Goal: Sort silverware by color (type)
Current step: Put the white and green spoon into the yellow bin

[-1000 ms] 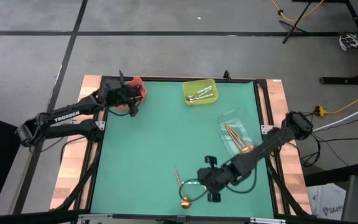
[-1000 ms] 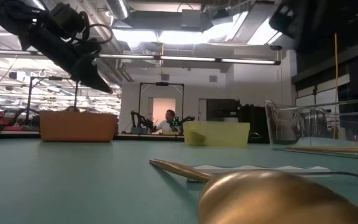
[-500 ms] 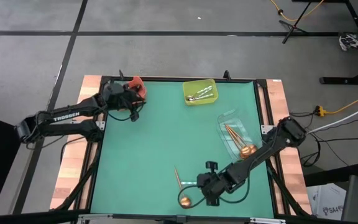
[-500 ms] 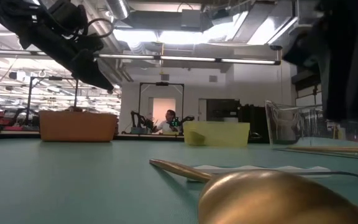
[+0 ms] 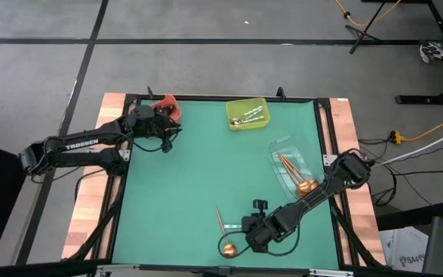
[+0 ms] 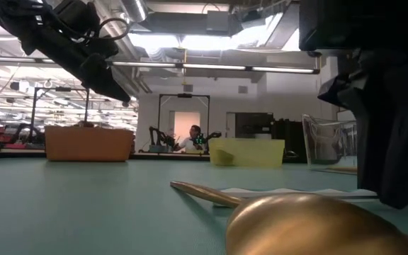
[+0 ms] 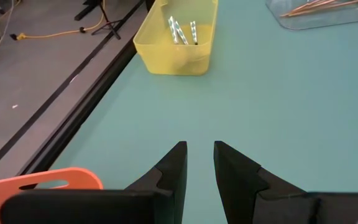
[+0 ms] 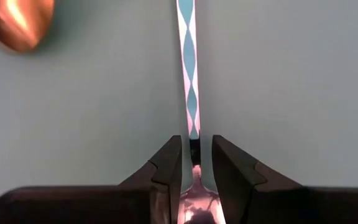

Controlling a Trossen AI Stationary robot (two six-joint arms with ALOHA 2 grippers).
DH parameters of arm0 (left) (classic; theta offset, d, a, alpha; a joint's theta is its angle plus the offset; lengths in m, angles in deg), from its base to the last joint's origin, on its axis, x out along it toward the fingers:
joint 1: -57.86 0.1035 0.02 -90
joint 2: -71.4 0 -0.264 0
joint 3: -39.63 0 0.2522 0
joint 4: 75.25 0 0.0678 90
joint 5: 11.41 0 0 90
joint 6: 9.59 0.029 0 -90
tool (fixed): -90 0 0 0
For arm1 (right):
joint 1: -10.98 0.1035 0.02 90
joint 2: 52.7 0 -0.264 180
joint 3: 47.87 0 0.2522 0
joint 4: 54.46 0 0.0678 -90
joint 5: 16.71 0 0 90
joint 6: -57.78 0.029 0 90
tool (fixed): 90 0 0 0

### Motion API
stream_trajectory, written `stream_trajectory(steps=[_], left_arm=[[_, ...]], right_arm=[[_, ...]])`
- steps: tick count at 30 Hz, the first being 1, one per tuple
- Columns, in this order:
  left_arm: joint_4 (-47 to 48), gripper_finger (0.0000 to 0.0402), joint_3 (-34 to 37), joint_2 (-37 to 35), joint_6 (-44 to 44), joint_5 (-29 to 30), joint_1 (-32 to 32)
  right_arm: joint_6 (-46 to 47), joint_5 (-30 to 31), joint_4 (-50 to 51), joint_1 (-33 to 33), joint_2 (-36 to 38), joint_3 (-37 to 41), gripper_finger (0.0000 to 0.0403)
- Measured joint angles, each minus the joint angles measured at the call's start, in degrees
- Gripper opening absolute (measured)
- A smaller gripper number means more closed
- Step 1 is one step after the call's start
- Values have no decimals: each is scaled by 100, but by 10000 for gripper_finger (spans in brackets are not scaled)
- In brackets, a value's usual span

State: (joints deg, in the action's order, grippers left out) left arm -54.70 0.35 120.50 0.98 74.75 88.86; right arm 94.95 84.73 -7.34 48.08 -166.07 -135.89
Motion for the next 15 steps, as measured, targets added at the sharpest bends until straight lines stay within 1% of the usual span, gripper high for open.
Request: stream_trajectory(steps=[11, 15], left_arm=[[2, 73, 0, 2, -2, 13, -11], [2, 73, 0, 2, -2, 18, -9]], right_arm=[[0, 54, 18, 0, -20, 0, 81], [4, -13, 101, 0, -35, 0, 81]])
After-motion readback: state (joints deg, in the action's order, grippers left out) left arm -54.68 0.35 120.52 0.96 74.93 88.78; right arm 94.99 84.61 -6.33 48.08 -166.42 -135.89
